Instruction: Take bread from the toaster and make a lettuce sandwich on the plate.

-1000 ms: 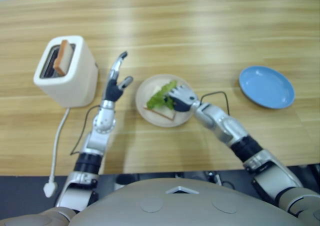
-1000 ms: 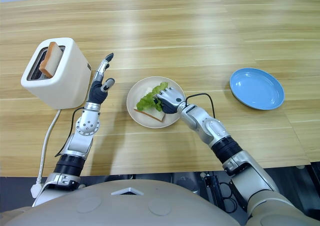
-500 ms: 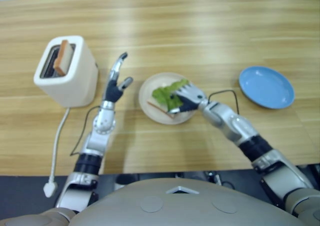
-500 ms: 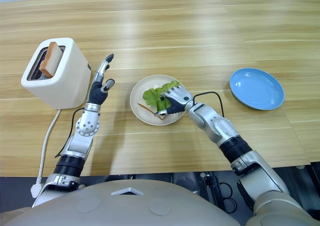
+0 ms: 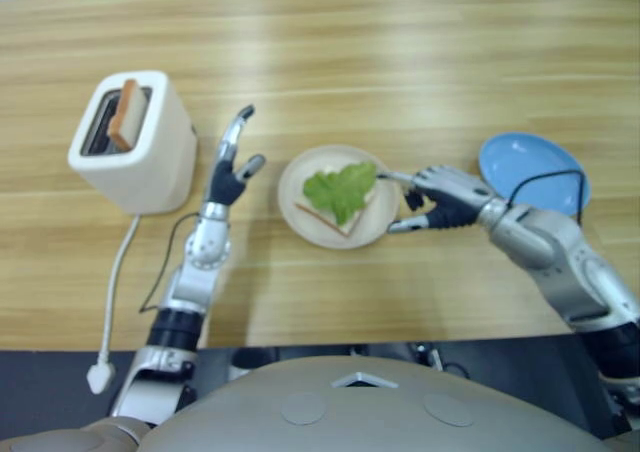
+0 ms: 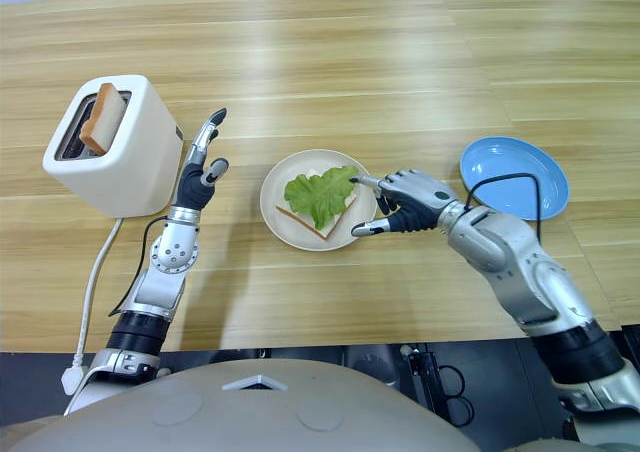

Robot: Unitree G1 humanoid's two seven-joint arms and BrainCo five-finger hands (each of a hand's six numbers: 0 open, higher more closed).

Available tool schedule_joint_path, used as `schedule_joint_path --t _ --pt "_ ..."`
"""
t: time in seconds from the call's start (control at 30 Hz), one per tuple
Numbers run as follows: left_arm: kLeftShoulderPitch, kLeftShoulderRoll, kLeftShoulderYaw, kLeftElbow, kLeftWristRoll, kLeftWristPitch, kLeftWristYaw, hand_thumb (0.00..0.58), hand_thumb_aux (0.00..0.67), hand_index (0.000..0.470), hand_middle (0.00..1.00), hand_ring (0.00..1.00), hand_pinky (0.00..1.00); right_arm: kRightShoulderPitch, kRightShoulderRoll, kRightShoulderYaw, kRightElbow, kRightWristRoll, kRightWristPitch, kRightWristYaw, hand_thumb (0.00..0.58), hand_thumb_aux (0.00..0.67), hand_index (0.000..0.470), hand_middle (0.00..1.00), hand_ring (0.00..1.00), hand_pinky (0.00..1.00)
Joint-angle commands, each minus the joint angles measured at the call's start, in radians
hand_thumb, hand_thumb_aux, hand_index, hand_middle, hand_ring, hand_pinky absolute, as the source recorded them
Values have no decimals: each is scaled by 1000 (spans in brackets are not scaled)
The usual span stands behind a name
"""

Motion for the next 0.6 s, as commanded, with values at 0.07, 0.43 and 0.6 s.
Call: schedule_joint_path --t 0.07,0.43,0.6 --pt "23 62 42 -231 130 73 -9 0 0 0 0 0 0 -26 59 -160 0 145 21 -27 0 0 0 420 420 420" --pt "-38 431 327 -359 488 539 -212 0 0 0 0 0 0 30 204 -114 158 69 -25 -103 0 0 0 337 337 337" --pt "-26 465 331 -242 485 669 -257 0 0 0 0 0 0 24 201 -127 197 64 -39 -116 0 0 0 314 314 314"
